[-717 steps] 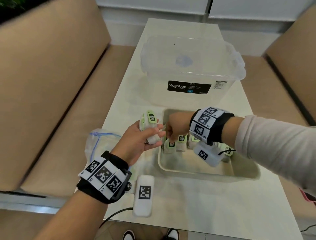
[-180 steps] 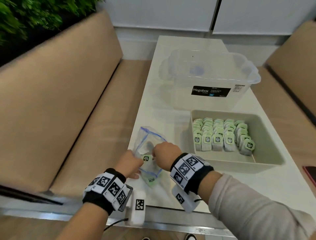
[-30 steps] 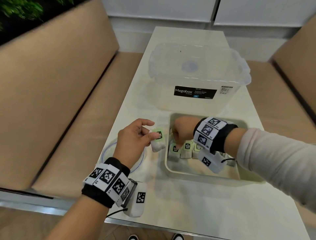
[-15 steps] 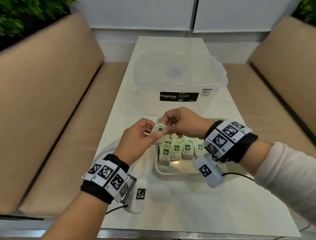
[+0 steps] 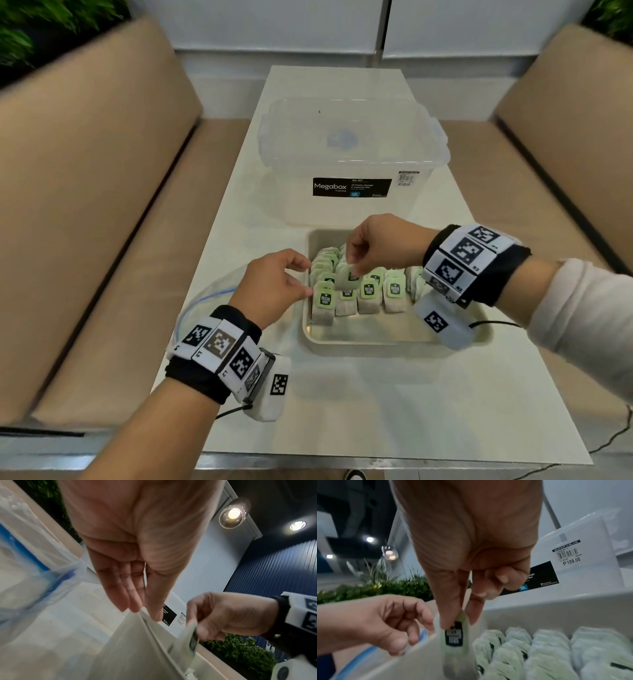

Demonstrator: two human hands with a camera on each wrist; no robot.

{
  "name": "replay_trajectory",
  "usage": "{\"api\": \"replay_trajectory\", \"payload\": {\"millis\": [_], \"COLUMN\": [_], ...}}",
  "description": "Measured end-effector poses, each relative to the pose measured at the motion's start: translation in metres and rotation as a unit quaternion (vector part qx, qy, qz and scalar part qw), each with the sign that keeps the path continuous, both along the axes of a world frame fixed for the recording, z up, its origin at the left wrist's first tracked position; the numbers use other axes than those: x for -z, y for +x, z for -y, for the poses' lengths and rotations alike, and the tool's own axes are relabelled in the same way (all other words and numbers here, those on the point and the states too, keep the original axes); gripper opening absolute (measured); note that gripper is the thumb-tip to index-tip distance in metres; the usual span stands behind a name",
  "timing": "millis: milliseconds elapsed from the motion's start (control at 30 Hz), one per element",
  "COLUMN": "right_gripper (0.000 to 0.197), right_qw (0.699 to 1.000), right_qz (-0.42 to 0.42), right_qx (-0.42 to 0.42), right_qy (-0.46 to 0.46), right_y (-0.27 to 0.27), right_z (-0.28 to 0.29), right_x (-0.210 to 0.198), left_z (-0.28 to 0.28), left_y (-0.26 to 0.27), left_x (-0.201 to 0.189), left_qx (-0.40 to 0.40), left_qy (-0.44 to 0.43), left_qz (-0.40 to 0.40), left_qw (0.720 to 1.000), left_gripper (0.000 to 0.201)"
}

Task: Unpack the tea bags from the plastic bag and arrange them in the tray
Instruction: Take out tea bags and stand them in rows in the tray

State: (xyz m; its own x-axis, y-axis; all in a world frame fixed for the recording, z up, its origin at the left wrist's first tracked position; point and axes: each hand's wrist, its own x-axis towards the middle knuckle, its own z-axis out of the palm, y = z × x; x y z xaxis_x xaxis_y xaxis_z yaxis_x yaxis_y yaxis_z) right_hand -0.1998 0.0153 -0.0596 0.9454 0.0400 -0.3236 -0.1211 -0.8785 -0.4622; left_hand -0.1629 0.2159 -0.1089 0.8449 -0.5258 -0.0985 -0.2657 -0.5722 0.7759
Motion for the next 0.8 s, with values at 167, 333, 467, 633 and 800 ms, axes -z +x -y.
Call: {"api": "replay_trajectory", "payload": {"millis": [167, 333, 467, 633, 800], "right_gripper": [0.015, 0.021, 0.018, 0.012, 0.012], "right_qw": [0.986, 0.968, 0.956, 0.954, 0.958], "right_qz": [-0.114, -0.153, -0.158, -0.146, -0.146], "right_qx": [-0.066, -0.133, -0.156, -0.144, -0.127], "right_qy": [-0.104, -0.147, -0.193, -0.217, -0.21], "right_y": [0.01, 0.023, 0.034, 0.043, 0.042], "right_z": [-0.002, -0.011, -0.017, -0.017, -0.014], "right_x": [0.016, 0.037, 0.049, 0.056, 0.058], "left_z": [0.0, -0.001, -0.001, -0.001, -0.004], "left_y": [-0.001, -0.002, -0.002, -0.002, -0.001], "left_x": [0.004, 0.006, 0.006, 0.008, 0.006], "left_qx": [-0.005, -0.013, -0.019, -0.024, -0.021], "left_qy": [0.018, 0.015, 0.011, 0.017, 0.023], "left_qz": [-0.009, -0.013, -0.019, -0.011, 0.005], "left_qw": [1.0, 1.0, 1.0, 0.999, 0.999], "left_gripper": [0.031, 0.031, 0.031, 0.03, 0.025]}}
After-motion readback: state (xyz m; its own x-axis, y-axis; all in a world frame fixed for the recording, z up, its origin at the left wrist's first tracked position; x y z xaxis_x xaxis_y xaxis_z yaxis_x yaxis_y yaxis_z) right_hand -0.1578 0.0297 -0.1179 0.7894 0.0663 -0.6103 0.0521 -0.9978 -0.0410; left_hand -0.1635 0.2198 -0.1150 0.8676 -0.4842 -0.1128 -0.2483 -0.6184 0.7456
